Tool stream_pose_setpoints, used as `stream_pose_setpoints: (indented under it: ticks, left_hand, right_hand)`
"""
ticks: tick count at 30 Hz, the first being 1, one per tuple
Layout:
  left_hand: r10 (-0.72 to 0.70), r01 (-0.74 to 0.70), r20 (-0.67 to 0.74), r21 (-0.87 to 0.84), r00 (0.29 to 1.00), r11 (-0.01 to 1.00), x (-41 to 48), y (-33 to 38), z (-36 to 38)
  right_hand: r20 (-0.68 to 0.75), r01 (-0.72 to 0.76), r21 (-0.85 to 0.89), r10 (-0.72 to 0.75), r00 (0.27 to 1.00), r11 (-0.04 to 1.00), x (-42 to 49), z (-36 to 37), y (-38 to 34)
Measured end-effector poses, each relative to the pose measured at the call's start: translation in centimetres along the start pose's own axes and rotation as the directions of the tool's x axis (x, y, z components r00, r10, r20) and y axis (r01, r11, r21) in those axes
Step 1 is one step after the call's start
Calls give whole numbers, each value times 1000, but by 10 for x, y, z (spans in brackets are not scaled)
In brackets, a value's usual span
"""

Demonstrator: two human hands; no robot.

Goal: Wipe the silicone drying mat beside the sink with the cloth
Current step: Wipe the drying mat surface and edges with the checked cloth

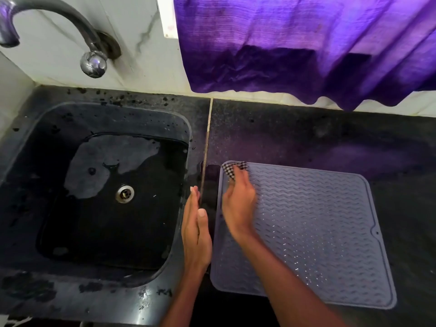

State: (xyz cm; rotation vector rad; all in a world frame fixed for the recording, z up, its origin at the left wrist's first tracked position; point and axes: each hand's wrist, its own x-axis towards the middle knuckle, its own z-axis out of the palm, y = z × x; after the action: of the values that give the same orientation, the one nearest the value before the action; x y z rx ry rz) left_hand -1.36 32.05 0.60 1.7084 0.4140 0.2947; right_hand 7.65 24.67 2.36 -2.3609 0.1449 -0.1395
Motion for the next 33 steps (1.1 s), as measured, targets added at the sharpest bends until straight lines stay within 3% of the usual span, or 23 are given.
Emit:
stream_pose_setpoints:
  ticks: [2,6,10,13,16,18,21,25,33]
  left_hand:
    - [28,-27,-17,21,999,999,1,3,-1]
    - [72,-67,-58,85,996,994,2,9,-6]
    - [118,-110,-79,102,990,989,1,13,-8]
    - [113,-108,-70,66,991,992,-2,16,-2]
    - [83,-80,-48,58,995,995,-6,16,6]
    - [72,-69,-43,52,996,996,-8,15,8]
    - [59,-56,-52,56,997,997,-11,13,5]
    - [80,-76,-68,65,994,995,-13,9,-8]
    - [47,-38,-77,120,996,992,-15,5,-12]
  right_hand:
    - [52,39,82,-43,998,996,-5,11,-11]
    - [169,-46,359,-16,986,932,-7,8,-40]
    - [116,-24,464,-34,993,885,3,-37,-55]
    - [38,-1,425,-17,999,905,24,-81,-35]
    - [-57,42,198,-31,998,979,42,-109,11]
    - [-101,57,28,-54,993,998,45,-108,46]
    - [-75,3,-63,-8,997,998,25,-81,76]
    - [-110,-74,32,77,991,997,-1,-37,50]
    - [156,46,326,-102,983,944,-21,6,-26]
